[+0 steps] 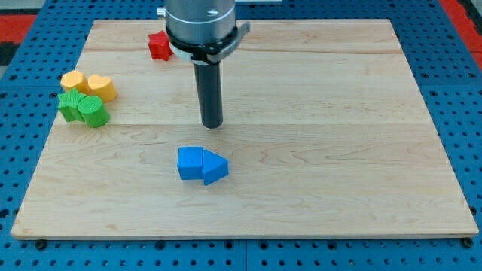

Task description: Move the blue cube along with the blue triangle right a bit

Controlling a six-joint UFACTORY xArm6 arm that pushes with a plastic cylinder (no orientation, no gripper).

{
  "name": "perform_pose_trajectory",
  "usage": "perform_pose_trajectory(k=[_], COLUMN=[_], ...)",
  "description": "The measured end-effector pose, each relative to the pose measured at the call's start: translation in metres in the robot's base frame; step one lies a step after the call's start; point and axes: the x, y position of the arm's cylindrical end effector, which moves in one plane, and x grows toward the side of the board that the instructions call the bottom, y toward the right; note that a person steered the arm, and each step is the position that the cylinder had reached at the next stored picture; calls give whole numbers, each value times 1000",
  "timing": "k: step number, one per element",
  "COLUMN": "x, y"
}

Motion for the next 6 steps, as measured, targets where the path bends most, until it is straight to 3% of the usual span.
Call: perform_pose_trajectory(k=[4,6], x=[46,68], y=[-106,-67])
